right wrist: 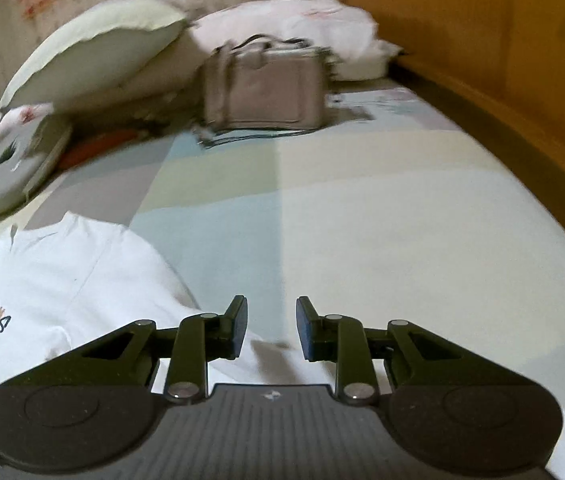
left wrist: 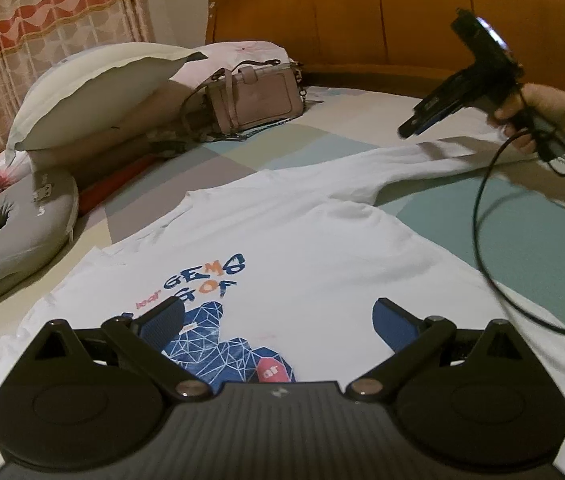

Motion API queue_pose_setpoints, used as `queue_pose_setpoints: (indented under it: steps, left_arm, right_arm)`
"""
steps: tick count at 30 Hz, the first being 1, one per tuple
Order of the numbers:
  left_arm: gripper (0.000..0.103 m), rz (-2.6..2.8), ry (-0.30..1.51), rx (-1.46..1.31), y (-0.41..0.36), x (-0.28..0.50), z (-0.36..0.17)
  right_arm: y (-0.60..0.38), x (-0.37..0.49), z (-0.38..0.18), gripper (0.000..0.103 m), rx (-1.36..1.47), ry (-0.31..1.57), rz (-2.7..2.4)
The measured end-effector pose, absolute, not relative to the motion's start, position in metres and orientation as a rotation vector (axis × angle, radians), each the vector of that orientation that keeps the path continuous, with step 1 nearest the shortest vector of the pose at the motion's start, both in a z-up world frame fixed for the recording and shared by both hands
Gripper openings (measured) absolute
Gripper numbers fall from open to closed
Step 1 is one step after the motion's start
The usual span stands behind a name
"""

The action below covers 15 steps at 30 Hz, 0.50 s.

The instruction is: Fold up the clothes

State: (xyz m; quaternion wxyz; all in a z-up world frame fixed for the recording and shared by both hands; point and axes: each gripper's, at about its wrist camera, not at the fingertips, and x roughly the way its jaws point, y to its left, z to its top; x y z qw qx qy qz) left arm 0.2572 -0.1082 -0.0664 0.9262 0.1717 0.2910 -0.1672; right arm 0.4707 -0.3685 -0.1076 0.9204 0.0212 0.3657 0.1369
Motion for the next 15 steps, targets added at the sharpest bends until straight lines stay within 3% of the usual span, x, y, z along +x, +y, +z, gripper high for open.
queue_pose_setpoints:
  steps: [6,11,15]
  left_arm:
    - [0.100,-0.364,0.600,0.359,-0.112,0.259,-0.074]
    - [0.100,-0.367,0.590,0.354,-0.112,0.261,-0.077]
    - [0.100,-0.365,0.593,0.351,-0.110,0.261,-0.079]
  right_arm:
    - [-0.346,0.466,-0.122,0.031,-0.085,0.766,0.334]
    - [-0.333,0.452,-0.132,0.040,-0.241,0.763,0.331]
    - [-0.330,0.449,-0.132,0.041,-0.312,0.765,0.354]
